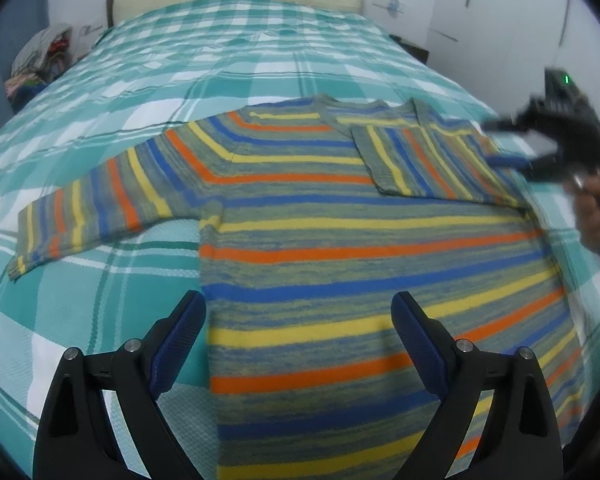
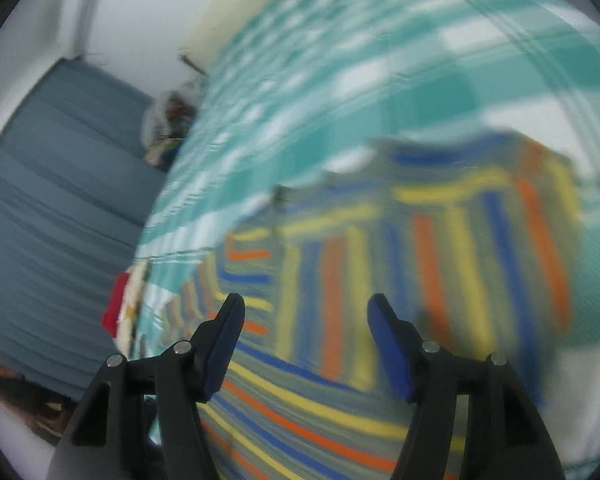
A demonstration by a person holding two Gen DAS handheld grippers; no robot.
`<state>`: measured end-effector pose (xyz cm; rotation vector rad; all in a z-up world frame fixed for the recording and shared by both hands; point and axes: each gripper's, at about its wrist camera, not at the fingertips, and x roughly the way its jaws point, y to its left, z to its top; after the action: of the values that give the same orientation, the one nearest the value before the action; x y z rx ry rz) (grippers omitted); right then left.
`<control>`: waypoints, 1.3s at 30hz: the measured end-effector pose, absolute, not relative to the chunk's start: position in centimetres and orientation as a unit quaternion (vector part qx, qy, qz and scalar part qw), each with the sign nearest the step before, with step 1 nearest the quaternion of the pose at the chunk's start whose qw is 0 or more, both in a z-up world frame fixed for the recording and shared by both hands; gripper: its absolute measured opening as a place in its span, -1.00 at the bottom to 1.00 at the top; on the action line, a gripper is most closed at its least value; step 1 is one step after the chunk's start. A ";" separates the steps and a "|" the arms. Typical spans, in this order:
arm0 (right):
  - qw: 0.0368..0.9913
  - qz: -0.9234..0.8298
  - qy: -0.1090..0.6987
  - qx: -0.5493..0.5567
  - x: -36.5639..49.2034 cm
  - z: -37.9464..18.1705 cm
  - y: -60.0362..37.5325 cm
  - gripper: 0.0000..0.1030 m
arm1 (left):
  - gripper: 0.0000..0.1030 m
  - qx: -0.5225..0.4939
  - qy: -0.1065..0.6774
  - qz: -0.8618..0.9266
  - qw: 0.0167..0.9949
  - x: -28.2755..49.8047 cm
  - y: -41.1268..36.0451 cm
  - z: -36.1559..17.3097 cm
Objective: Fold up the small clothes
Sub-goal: 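Grasp a sleeve cuff with the right gripper and fold it over the body, then open the right gripper and lay the folded sleeve down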
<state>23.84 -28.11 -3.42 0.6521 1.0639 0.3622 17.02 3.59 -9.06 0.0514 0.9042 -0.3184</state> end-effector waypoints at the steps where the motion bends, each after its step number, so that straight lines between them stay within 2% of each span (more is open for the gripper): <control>1: 0.794 0.157 0.504 0.303 23.4 -3.9 -28.8 0.25 | 0.84 0.031 0.436 -0.154 0.886 16.9 3.3 -9.2; 4: 0.792 0.081 0.535 0.284 21.0 -5.8 -32.1 0.23 | 0.84 0.041 0.440 -0.155 0.884 16.7 2.8 -9.6; 5: 0.798 0.062 0.533 0.276 20.1 -5.8 -33.0 0.10 | 0.84 0.044 0.441 -0.155 0.883 16.6 2.7 -9.7; 11: 0.855 -0.001 0.489 0.171 14.7 -1.6 -33.3 0.13 | 0.84 0.062 0.440 -0.151 0.883 16.2 2.0 -10.3; 13: 0.874 -0.006 0.465 0.138 12.5 0.4 -31.8 0.21 | 0.84 0.066 0.434 -0.149 0.886 16.0 1.9 -10.1; 19: 0.921 -0.059 0.379 0.071 8.2 3.6 -28.8 0.61 | 0.87 0.082 0.417 -0.145 0.893 15.4 1.4 -9.9; 25: 0.919 -0.090 0.384 0.018 8.1 2.5 -27.7 0.61 | 0.87 0.107 0.408 -0.140 0.896 15.2 0.7 -10.1; 39: 0.922 -0.136 0.360 -0.048 7.1 3.0 -26.8 0.62 | 0.87 0.087 0.410 -0.131 0.898 16.0 1.4 -9.8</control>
<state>7.12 -26.82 2.98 -0.0990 0.7384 -0.2788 15.95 1.41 -9.76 0.1796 0.8489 -0.2721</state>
